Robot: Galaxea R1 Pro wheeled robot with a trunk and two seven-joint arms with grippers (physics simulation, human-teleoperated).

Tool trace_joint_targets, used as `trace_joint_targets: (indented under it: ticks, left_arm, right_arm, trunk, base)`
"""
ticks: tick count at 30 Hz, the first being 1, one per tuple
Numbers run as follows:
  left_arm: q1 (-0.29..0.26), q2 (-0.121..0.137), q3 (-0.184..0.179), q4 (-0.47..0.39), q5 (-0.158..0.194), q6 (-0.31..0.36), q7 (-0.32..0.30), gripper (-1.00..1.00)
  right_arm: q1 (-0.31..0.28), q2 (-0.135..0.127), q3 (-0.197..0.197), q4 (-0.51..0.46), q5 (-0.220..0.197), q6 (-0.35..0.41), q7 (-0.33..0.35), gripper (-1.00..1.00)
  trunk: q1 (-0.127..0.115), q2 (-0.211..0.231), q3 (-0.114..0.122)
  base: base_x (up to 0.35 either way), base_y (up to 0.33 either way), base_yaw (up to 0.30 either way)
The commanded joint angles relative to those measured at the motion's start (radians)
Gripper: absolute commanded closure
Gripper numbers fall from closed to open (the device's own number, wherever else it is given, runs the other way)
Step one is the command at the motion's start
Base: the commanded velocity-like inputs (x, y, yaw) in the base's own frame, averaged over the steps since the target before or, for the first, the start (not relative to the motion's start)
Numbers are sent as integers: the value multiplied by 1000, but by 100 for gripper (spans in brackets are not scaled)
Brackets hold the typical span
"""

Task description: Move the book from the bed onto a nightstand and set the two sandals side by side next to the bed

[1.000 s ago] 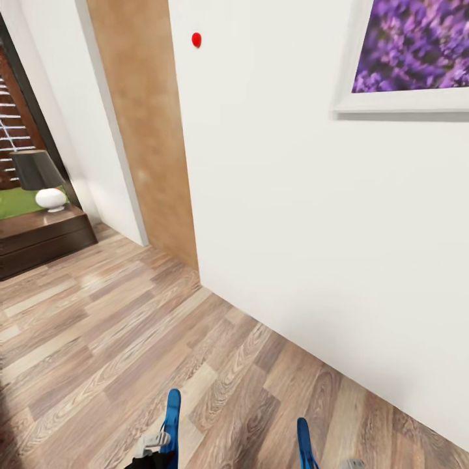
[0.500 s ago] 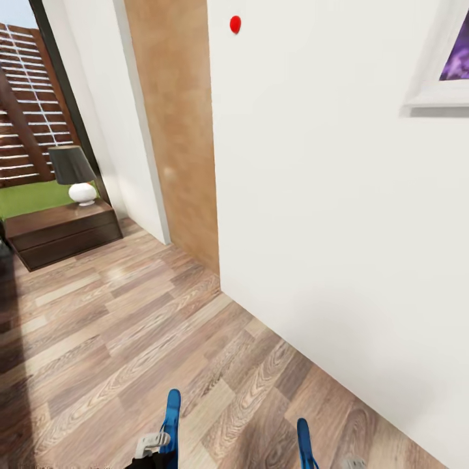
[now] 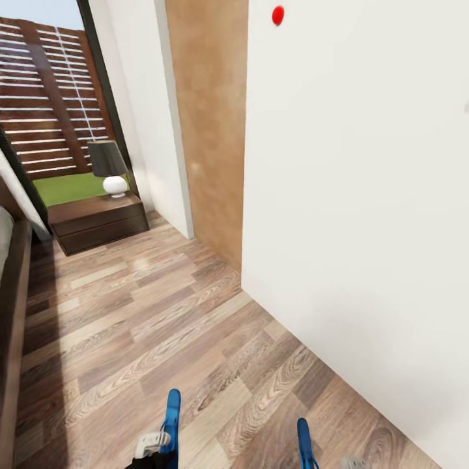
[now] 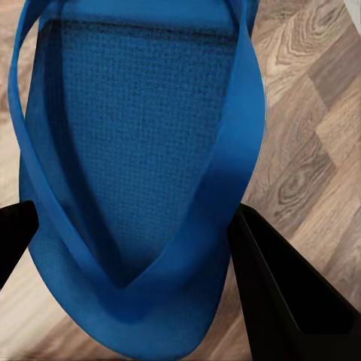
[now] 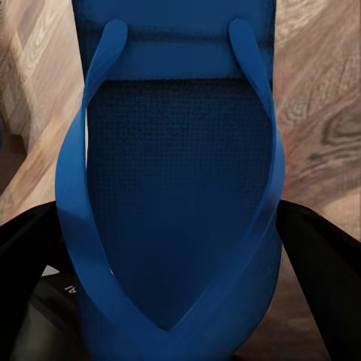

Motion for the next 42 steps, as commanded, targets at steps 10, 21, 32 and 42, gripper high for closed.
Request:
trace_joint_targets:
  ticks: [10, 21, 32, 42]
  left_arm:
    - [-1, -1, 4, 1, 0, 0, -5, 100]
    - [-1, -5, 3, 1, -3, 0, -5, 100]
    - [-1, -10, 4, 1, -3, 0, -5, 100]
    - [-1, -11, 3, 1, -5, 0, -5, 100]
  right_arm:
    - [0, 0, -1, 0, -6, 5, 4, 100]
    - [-1, 0, -1, 0, -6, 5, 2, 100]
    - [-1, 0, 0, 0, -6, 5, 4, 100]
    - [0, 1, -1, 0, -6, 3, -63, 100]
  trunk:
    - [0, 0, -9]
    - [0, 0, -18]
    - [0, 0, -18]
    - [0, 0, -18]
  base:
    - [0, 0, 251]
    - [5, 0, 201]
    - [290, 0, 6]
    - [326, 0, 0]
